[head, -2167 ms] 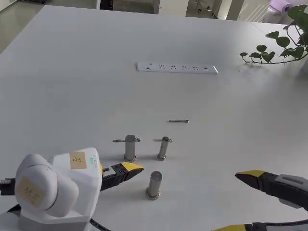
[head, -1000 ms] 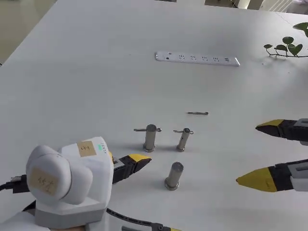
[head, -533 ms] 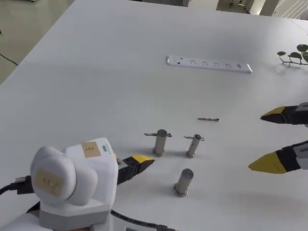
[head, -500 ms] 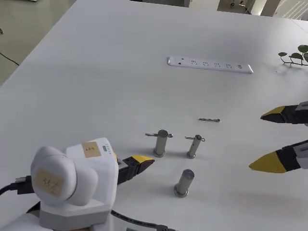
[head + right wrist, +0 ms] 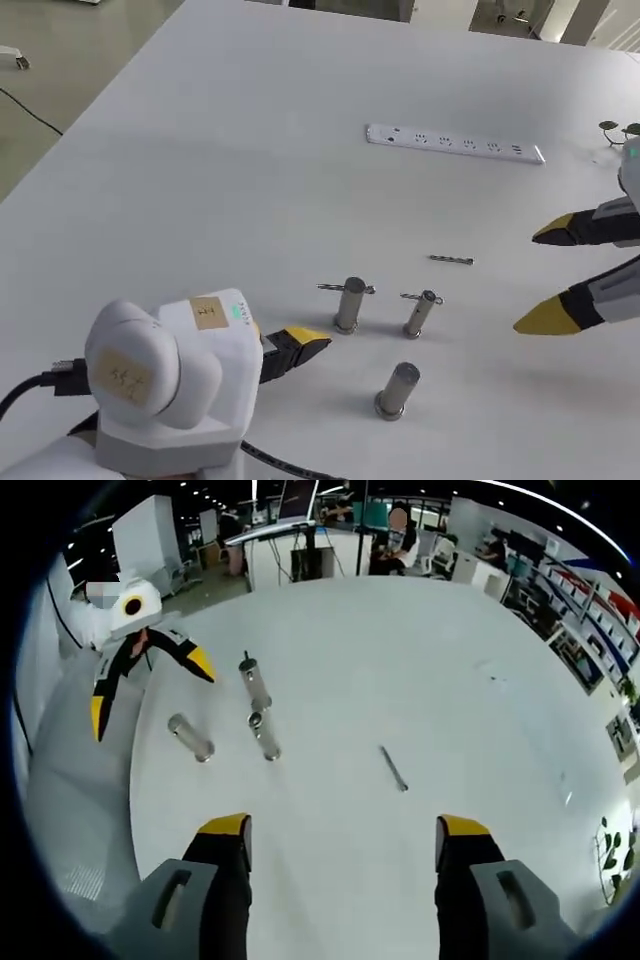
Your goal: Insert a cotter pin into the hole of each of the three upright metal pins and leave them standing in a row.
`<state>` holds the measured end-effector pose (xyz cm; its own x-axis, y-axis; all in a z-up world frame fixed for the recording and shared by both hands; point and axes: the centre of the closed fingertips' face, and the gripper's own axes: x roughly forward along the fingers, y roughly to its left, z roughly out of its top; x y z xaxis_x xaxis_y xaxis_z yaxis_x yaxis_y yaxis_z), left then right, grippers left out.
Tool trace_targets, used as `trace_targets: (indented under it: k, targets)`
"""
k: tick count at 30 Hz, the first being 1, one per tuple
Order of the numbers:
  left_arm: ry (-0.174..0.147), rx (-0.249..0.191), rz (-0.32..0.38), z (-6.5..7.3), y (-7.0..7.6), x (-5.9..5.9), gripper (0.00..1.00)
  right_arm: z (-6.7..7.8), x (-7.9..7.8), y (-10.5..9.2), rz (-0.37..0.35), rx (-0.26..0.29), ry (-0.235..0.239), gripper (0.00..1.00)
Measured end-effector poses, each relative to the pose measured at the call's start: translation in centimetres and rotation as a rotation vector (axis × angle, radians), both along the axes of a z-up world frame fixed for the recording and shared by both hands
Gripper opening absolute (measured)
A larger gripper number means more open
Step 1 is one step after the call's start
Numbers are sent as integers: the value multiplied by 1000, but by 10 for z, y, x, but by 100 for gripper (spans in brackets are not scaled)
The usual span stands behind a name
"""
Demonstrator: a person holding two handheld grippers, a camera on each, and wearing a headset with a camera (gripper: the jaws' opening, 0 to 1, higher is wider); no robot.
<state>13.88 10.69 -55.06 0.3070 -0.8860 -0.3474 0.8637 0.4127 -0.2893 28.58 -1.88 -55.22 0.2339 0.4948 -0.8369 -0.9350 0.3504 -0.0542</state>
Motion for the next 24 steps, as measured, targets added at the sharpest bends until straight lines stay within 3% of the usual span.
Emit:
trace_targets:
  k: [7,9,15,20,24]
  targets:
    - [0,-2,0,1,-1,1,99,-8,21,4,20,-28,-9,65]
    - [1,0,-1,0,-1,1,99,-10,26,8,56,-31,-33,60]
    - [11,0,3,-1,1,2,99,-18,40,18,99,-51,-42,47]
    - [17,5,6,-3,2,2,99,-27,49,25,124,-73,-32,42]
    - [15,6,8,-3,3,1,99,-33,53,29,145,-77,-25,31]
